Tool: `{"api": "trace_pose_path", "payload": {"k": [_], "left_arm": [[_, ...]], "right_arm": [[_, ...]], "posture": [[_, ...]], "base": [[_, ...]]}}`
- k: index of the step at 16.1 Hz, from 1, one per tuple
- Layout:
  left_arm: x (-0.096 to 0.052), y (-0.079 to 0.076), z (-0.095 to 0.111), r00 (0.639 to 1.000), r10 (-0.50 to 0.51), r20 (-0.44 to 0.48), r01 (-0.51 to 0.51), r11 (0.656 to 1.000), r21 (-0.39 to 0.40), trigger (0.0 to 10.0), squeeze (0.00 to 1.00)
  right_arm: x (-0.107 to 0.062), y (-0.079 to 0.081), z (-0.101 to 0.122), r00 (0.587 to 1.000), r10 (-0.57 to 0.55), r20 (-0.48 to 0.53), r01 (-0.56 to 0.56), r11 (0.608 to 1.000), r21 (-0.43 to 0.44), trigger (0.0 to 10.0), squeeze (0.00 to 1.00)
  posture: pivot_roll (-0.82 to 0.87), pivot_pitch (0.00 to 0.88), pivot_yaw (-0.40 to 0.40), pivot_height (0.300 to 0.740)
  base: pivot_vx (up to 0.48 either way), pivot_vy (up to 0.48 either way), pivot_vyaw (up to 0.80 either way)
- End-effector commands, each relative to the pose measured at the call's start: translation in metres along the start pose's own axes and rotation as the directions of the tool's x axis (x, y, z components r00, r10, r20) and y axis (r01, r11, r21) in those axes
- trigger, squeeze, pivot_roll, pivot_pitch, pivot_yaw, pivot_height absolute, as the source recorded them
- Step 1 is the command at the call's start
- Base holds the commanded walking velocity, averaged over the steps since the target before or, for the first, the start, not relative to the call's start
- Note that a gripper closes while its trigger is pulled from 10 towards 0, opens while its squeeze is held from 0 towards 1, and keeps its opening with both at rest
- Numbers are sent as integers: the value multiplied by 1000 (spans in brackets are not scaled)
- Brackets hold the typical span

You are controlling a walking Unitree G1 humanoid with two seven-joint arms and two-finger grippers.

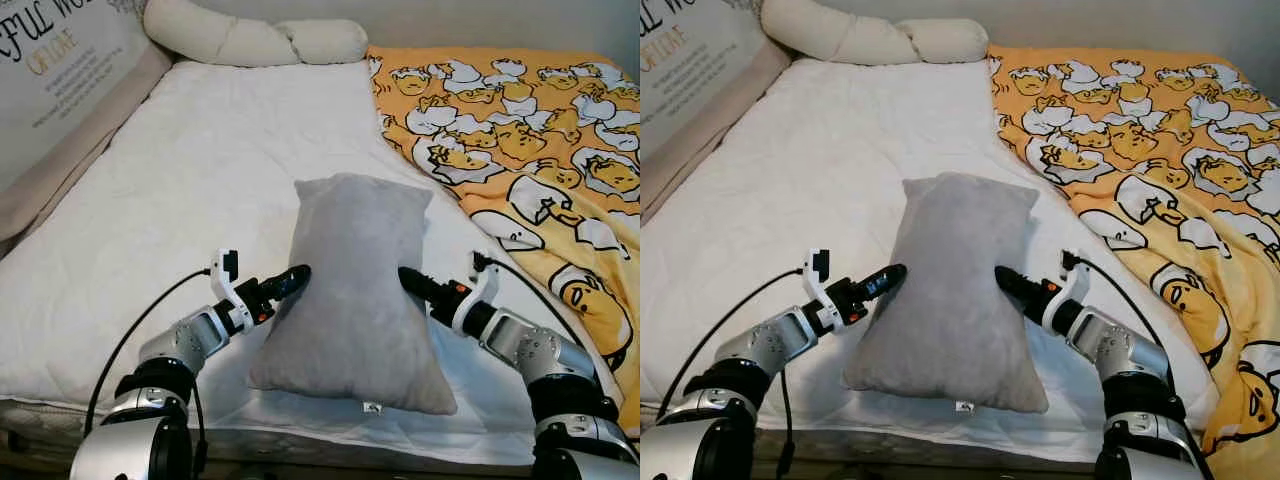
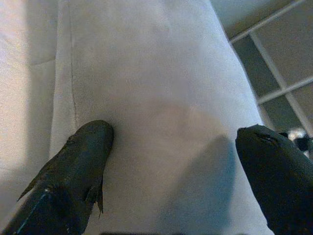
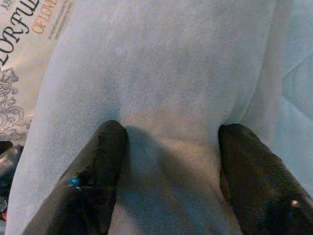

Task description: Clean up the room

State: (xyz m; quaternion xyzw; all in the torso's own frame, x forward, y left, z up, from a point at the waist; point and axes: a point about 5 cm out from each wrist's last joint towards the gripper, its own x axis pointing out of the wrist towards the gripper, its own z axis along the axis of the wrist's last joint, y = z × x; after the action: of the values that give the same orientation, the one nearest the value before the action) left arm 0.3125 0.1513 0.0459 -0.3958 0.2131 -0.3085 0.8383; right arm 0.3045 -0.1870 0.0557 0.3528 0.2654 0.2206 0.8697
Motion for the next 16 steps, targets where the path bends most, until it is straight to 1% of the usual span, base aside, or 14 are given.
{"api": "trace_pose_path", "payload": {"k": [1, 2, 4, 5, 6, 7, 8, 9, 10, 11, 12, 13, 15, 16], "left_arm": [[4, -4, 2, 998, -40, 40, 42, 998, -47, 10000, 1000], [4, -6, -1, 997, -61, 41, 64, 996, -68, 10000, 1000], [6, -6, -12, 998, -50, -29, 50, 999, -15, 10000, 1000], [8, -2, -25, 993, 19, -117, -7, 995, 100, 10000, 1000], [8, 2, -33, 985, 85, -149, -60, 984, 166, 10000, 812], [8, 4, -33, 983, 116, -143, -89, 979, 183, 10000, 718], [8, 6, -33, 982, 141, -129, -114, 974, 195, 10000, 165], [9, 4, -33, 984, 129, -127, -103, 976, 191, 7569, 0], [10, 3, -34, 984, 121, -131, -94, 977, 193, 6510, 0], [12, 2, -38, 980, 115, -164, -78, 974, 213, 1333, 0], [13, 2, -41, 976, 114, -185, -75, 975, 209, 0, 0], [13, 2, -42, 974, 120, -192, -79, 975, 208, 0, 0], [13, 4, -44, 961, 165, -224, -103, 959, 263, 0, 0], [15, 3, -44, 962, 160, -223, -101, 962, 253, 0, 0]], "right_arm": [[3, 1, -9, 1000, 16, -23, -16, 1000, 26, 10000, 1000], [5, 1, -12, 1000, 14, -25, -14, 999, 32, 10000, 1000], [8, 1, -17, 999, 12, -32, -10, 999, 50, 10000, 1000], [11, 3, -20, 999, 9, -40, -7, 999, 48, 10000, 1000], [14, 4, -22, 999, 0, -50, 2, 999, 38, 10000, 1000], [15, 4, -22, 999, -1, -54, 3, 999, 32, 10000, 1000], [16, 5, -22, 998, -1, -58, 2, 1000, 19, 10000, 290], [18, 5, -21, 999, -2, -51, 3, 1000, 7, 980, 0], [18, 5, -21, 999, -9, -48, 9, 1000, -2, 0, 0], [20, 5, -22, 999, -16, -46, 15, 1000, -6, 0, 0], [22, 5, -24, 999, -33, -43, 33, 999, -10, 0, 0], [23, 4, -25, 998, -40, -42, 40, 999, -12, 0, 0], [24, 5, -27, 998, -37, -44, 37, 999, -12, 0, 0], [25, 6, -30, 998, -34, -54, 34, 999, -15, 0, 0]], "posture": [[-97, 0, 15, 740], [-96, 0, 15, 740], [-95, 0, 13, 740], [-93, 0, 10, 740], [-94, 0, 8, 740], [-92, 0, 4, 740], [-88, 0, 2, 740], [-87, 0, 1, 740], [-87, 0, 1, 740], [-86, 0, 5, 740], [-88, 0, 9, 740], [-91, 0, 11, 740], [-92, 0, 15, 740], [-91, 0, 15, 740]], "base": [[0, 0, 0], [0, 0, 0], [0, 0, 0], [0, 0, 0], [0, 0, 0], [0, 0, 0], [0, 0, 0], [0, 0, 0], [0, 0, 0], [0, 0, 0], [0, 0, 0], [0, 0, 0], [0, 0, 0], [0, 0, 0]]}}
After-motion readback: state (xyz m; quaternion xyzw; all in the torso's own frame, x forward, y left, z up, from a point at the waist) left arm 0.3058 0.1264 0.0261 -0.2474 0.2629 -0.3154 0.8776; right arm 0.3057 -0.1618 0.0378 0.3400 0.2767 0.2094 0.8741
